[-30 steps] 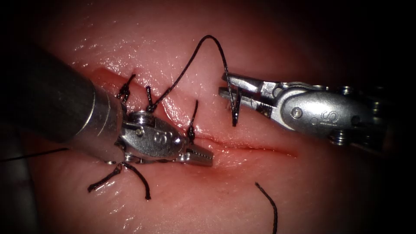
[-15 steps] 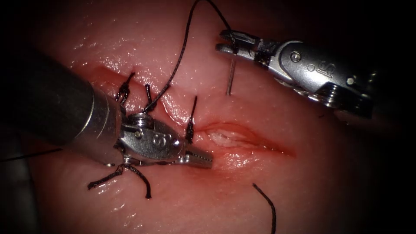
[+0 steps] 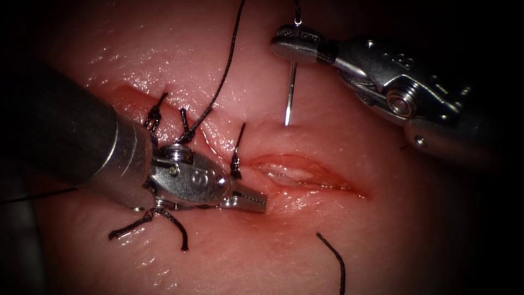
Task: Wound Closure
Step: Use the right gripper to insert the needle through the top of the skin
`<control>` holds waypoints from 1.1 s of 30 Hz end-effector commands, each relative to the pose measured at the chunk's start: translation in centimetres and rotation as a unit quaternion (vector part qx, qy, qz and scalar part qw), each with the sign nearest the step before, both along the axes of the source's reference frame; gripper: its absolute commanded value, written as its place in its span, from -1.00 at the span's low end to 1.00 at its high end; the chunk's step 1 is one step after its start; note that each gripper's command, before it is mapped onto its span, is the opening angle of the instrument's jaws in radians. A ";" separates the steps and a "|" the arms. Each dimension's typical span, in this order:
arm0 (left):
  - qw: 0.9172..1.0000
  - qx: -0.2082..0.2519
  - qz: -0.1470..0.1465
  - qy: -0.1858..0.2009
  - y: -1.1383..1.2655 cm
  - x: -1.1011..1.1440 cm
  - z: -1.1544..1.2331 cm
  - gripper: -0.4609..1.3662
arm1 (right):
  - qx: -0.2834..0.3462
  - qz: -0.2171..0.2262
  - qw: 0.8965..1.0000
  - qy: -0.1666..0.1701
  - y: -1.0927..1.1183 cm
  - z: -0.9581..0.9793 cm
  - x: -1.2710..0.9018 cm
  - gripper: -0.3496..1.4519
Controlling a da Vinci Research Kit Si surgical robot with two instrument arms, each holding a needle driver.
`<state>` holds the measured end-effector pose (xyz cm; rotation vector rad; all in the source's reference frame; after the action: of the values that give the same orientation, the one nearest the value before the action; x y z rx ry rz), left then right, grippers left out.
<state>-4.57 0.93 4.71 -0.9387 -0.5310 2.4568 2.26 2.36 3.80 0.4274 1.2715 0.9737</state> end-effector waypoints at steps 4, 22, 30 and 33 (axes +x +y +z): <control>1.000 0.004 0.002 -0.003 0.02 0.00 -0.01 -0.88 | 0.048 -0.003 0.999 0.004 -0.13 0.05 0.03 -1.00; 1.000 0.005 0.002 -0.003 0.06 -0.04 -0.01 -0.88 | 0.262 -0.001 0.963 0.066 -0.61 0.32 0.26 -1.00; 1.000 0.006 0.002 -0.003 0.07 -0.04 -0.03 -0.88 | 0.307 -0.013 0.952 0.013 -0.78 0.24 0.21 -1.00; 1.000 0.006 0.002 -0.003 0.07 -0.03 -0.03 -0.88 | 0.313 -0.010 0.950 0.000 -0.82 0.22 0.18 -1.00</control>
<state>-4.61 1.00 4.69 -0.9381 -0.5367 2.4528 2.42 1.52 4.02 0.9306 0.9201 1.3533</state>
